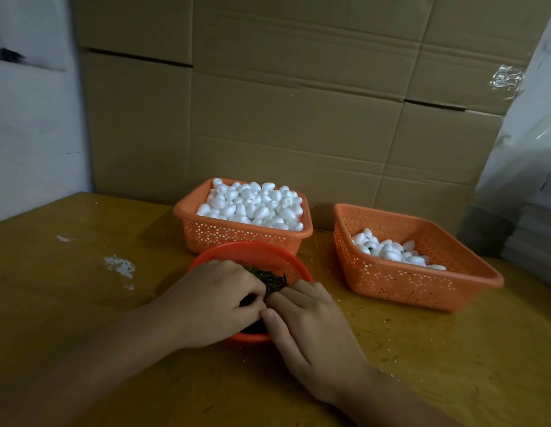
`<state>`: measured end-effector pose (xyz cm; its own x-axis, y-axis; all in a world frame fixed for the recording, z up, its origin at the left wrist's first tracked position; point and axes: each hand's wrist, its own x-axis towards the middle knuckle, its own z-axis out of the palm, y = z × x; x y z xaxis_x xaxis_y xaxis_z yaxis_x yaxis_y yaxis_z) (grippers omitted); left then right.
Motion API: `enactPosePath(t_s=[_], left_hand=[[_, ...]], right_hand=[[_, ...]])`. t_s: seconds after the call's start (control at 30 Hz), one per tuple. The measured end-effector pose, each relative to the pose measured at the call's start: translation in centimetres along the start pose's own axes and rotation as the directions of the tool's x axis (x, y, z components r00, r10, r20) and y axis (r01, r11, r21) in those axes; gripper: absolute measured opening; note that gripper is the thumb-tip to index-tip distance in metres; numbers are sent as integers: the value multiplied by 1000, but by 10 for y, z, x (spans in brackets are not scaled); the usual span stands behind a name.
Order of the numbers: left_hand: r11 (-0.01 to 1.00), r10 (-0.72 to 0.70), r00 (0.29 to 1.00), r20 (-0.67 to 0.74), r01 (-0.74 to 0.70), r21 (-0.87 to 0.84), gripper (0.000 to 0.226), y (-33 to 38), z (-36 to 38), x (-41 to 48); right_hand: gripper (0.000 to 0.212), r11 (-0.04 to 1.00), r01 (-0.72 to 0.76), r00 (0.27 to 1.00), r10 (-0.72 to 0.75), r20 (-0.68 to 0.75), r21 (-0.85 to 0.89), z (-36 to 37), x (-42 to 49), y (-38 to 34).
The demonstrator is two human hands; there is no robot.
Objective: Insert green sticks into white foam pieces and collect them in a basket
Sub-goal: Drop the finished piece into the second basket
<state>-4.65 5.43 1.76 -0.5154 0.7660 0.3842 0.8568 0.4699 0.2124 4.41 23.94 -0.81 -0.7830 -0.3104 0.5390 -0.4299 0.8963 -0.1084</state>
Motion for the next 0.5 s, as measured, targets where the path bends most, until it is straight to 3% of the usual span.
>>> enactPosePath(t_s=[0.2,0.33,0.43,0.5], left_hand=[[999,-17,999,-43,15,-50,38,0,2,-1],[998,8,964,-265,-24,-59,23,0,-10,7],[993,96,865,-492,-53,101,20,-1,-21,28],[976,22,875,-484,86,199,23,-10,-31,50]], right_hand=[[42,1000,-6,1000,6,-11,1,3,0,1],[47,1000,-15,999,15,-31,-2,5,4,1],[47,1000,-26,999,26,-45,0,5,4,1],[48,1000,-24,998,24,-52,5,6,2,3]])
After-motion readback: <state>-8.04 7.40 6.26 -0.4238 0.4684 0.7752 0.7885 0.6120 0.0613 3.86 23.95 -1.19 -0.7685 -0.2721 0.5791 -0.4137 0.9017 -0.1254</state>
